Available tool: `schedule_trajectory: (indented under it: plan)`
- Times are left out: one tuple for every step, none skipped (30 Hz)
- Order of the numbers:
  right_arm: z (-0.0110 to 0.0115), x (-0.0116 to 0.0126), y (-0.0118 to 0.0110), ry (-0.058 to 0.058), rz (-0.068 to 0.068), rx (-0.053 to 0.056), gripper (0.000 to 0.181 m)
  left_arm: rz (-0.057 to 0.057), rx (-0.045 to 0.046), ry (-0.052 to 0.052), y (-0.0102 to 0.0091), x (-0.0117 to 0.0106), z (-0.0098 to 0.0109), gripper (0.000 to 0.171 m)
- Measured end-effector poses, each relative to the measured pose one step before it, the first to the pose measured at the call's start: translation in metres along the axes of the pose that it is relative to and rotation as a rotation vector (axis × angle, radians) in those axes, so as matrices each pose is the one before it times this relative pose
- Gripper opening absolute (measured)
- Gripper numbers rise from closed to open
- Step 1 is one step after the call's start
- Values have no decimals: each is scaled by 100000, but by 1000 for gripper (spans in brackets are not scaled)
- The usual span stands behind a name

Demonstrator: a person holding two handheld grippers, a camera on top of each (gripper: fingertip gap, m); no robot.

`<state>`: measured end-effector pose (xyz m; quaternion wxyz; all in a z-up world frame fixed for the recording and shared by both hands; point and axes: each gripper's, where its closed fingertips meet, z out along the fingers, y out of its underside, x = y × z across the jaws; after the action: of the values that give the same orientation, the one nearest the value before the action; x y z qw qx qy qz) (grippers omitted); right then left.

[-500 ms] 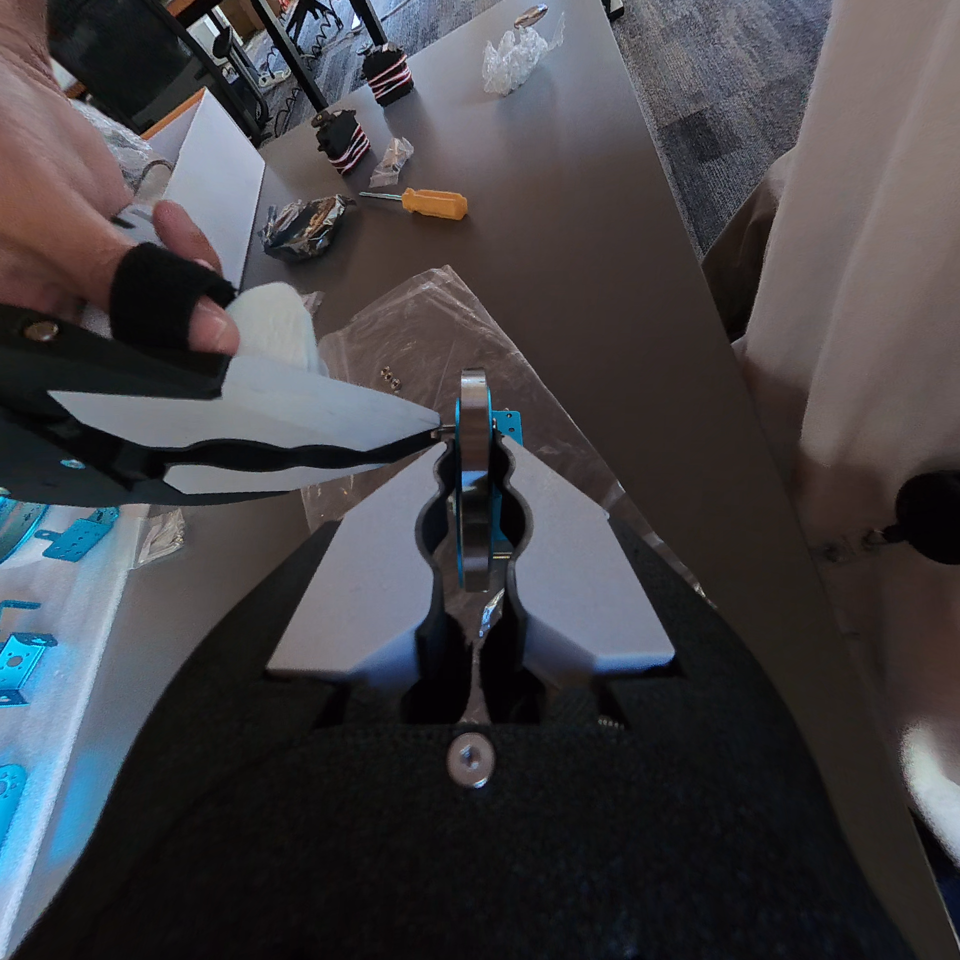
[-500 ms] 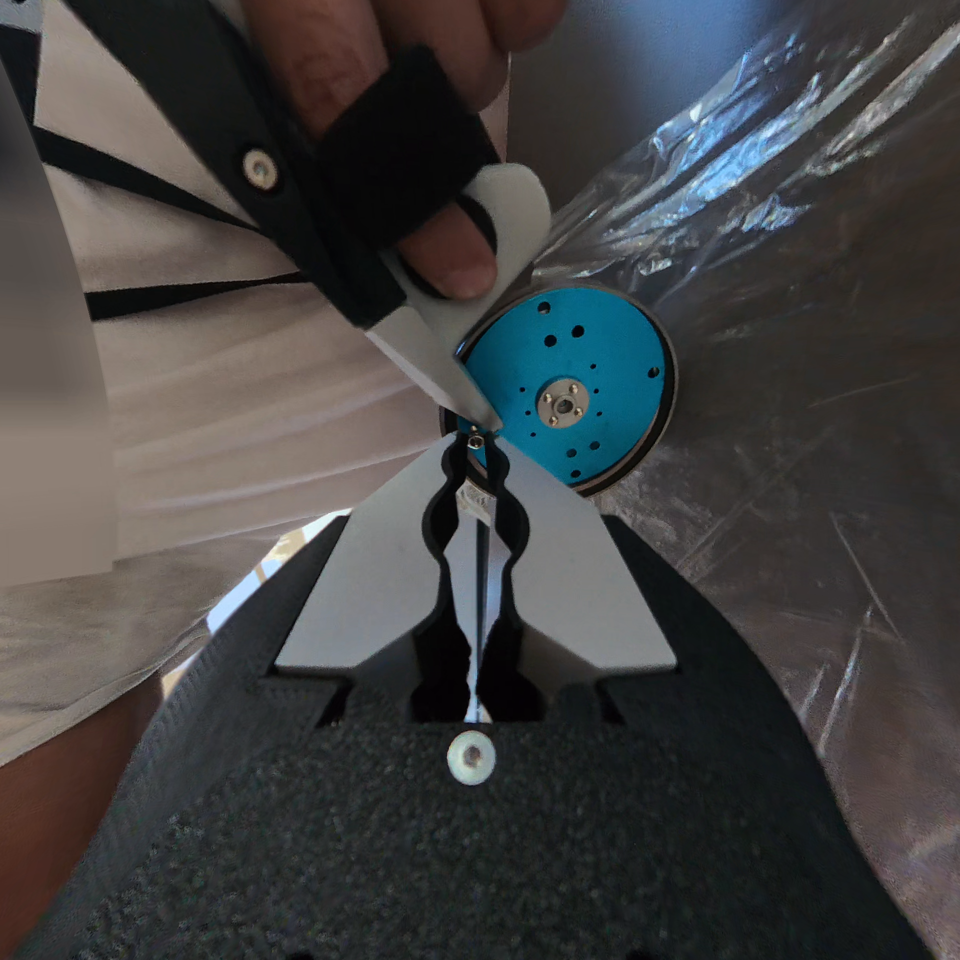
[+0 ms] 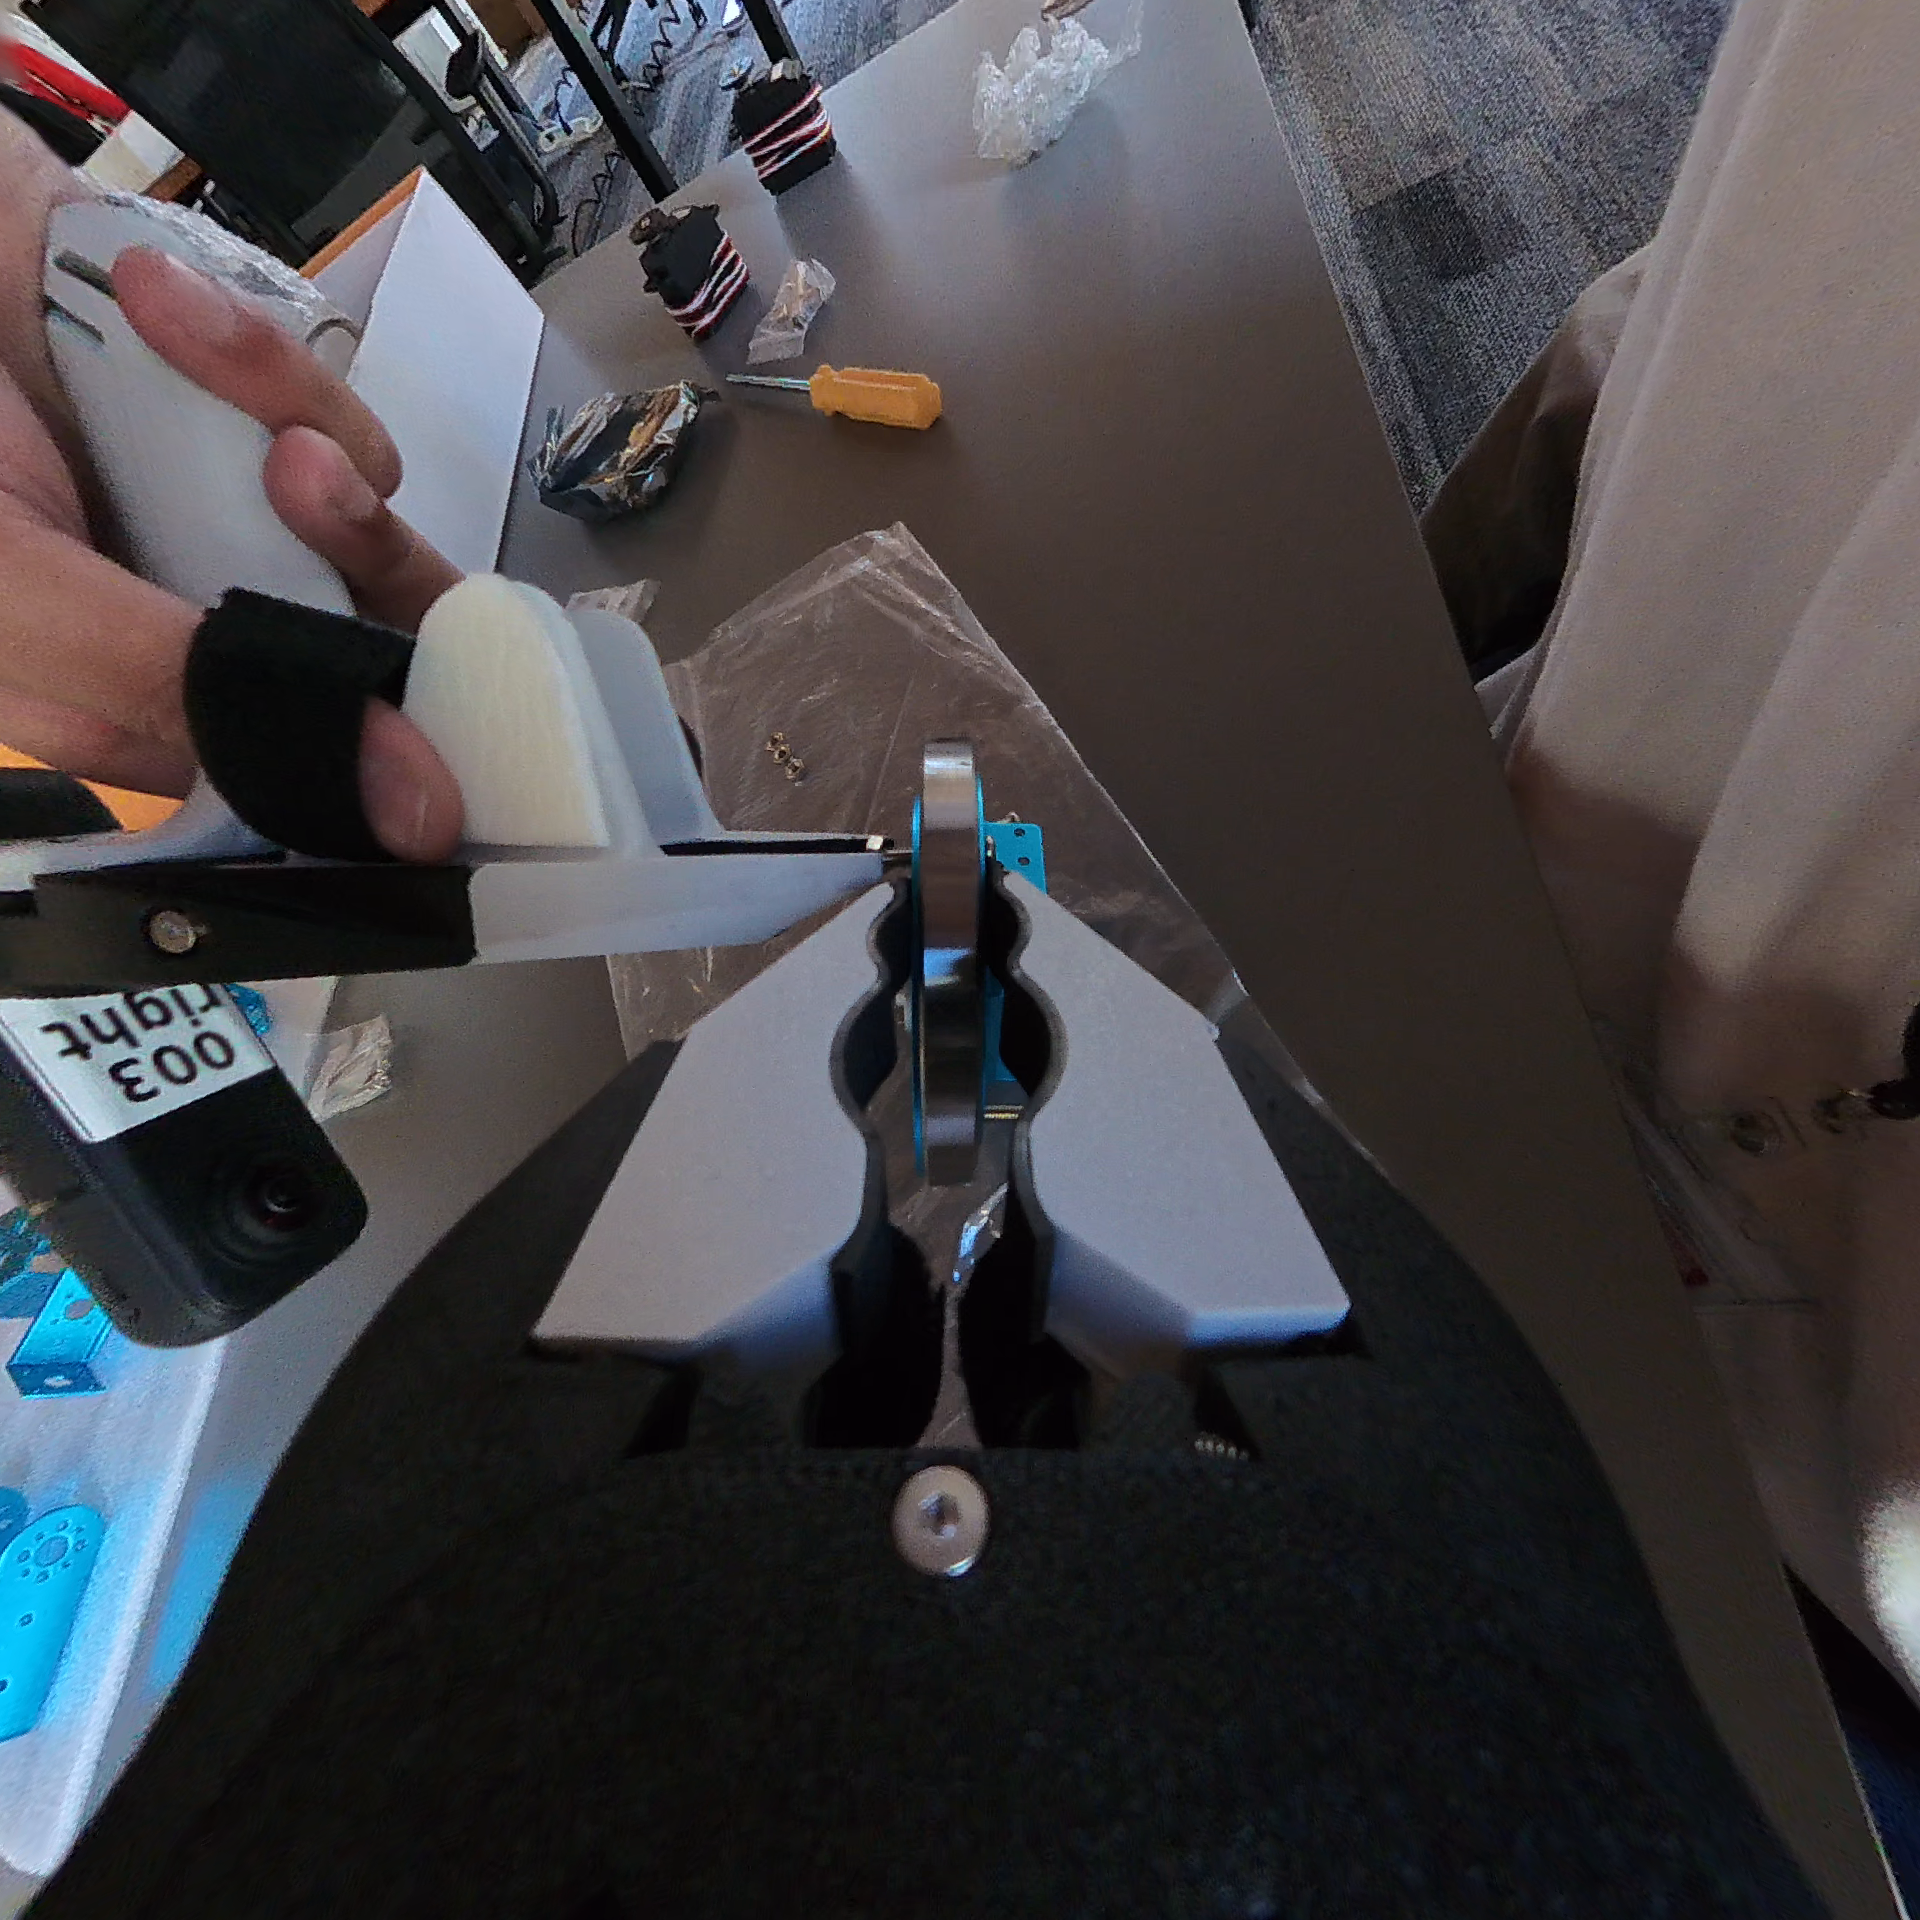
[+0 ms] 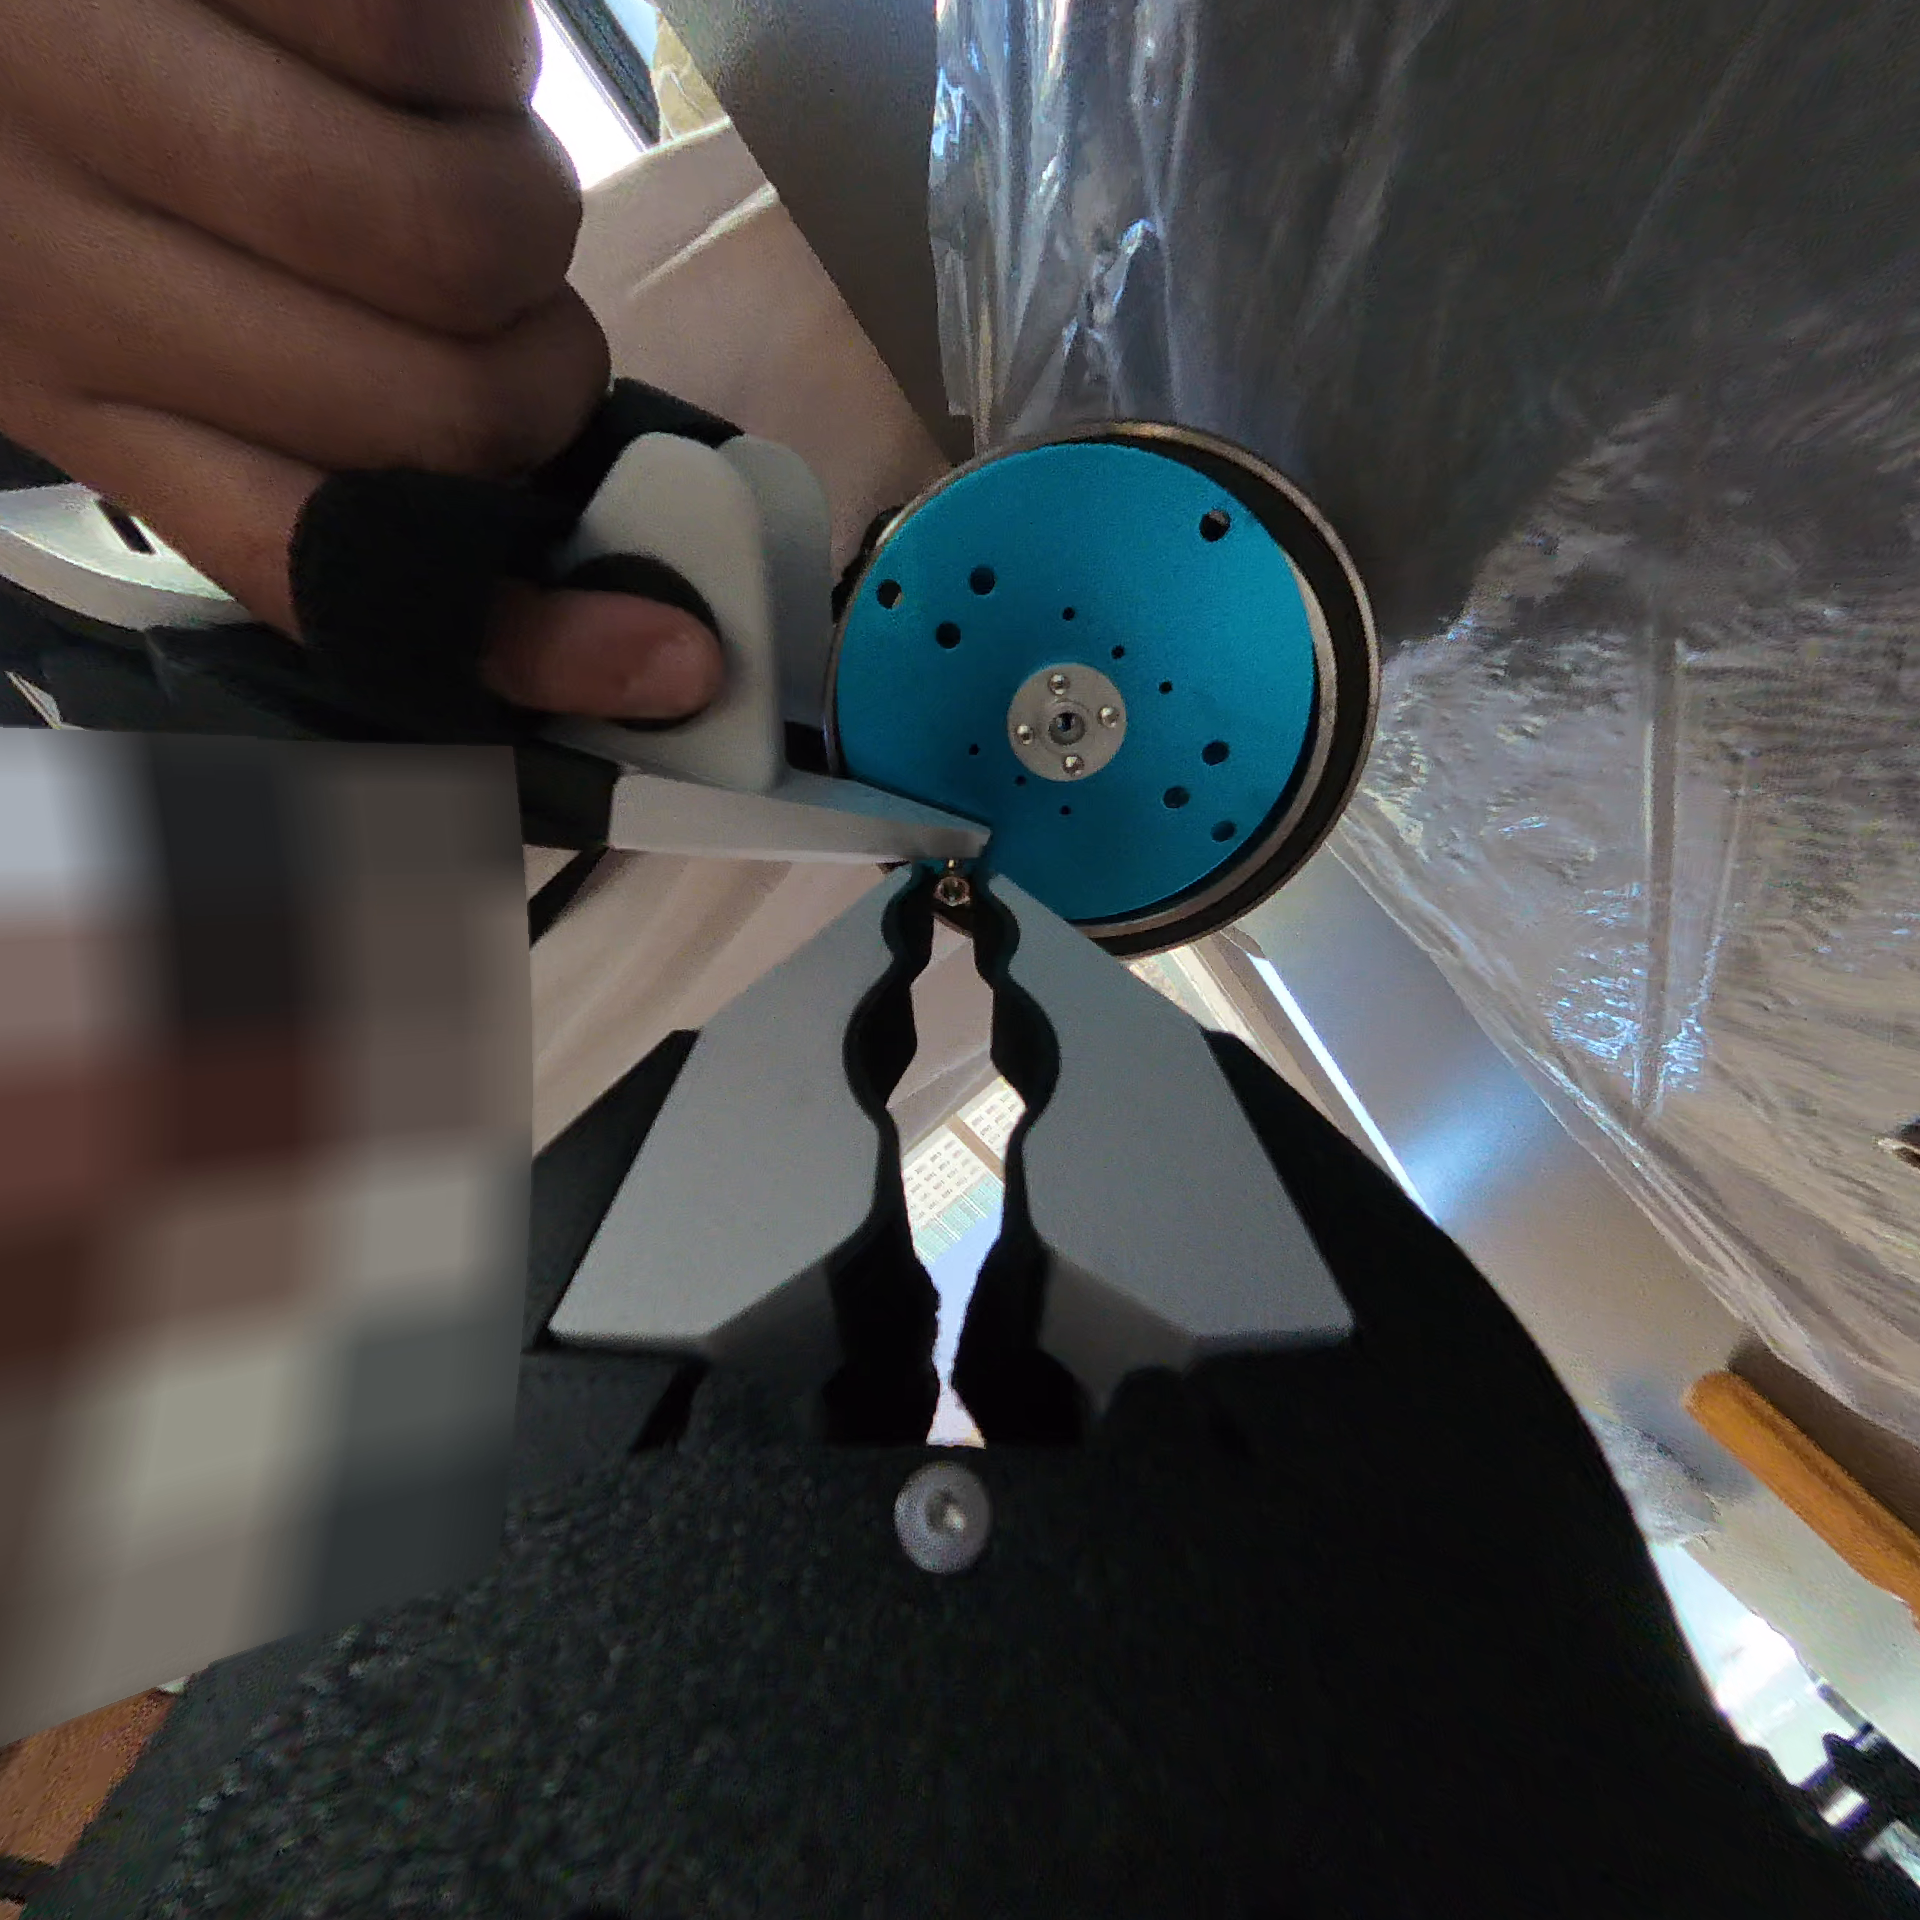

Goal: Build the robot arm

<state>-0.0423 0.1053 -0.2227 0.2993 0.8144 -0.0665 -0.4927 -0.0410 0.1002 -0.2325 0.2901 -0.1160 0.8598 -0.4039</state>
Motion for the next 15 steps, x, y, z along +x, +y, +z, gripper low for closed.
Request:
schedule_trajectory:
  plan:
    - [-16,-4,-14,285,697,553,5,29,41,-159,1,-4,-4,12]
    - [2,6,-12,1185,-816,423,5,13,55,-7,-2,2,-8,12]
    - [-4,4,-6,1404,-349,373,5,-23,67,91,11,10,-3,12]
    - [1,10,-6,1402,-397,317,5,38,27,154,2,-2,-10,12]
    - [-15,-17,1,1212,-450,198,5,-76,49,109,-1,0,-8,12]
    - [-30,-7,0,1180,-283,145,5,-90,70,-17,4,-21,4,12]
    - [-28,-3,-24,1156,-483,37,6,-8,24,31,2,-16,-10,12]
    - [-9,-19,-20,942,-671,-8,6,-2,63,55,18,7,-15,13]
    - [0,-12,-7,730,-465,-49,6,-102,155,-5,5,14,-15,12]
    - [11,-9,-5,425,-191,-38,6,-152,169,-60,9,5,-20,12]
    - [18,-68,9,30,-283,-54,7,-65,129,-81,9,17,-11,12]
    - [-6,-49,-13,60,-96,60,7,-72,76,-104,9,2,-14,12]
    - [-18,-92,6,-168,-51,-42,9,-70,52,-36,-2,12,-15,12]
    - [-23,-59,11,67,-289,-113,10,-18,18,-44,4,-9,-5,12]
    - [-16,15,26,581,-338,-69,10,-7,-3,-56,-6,5,0,13]
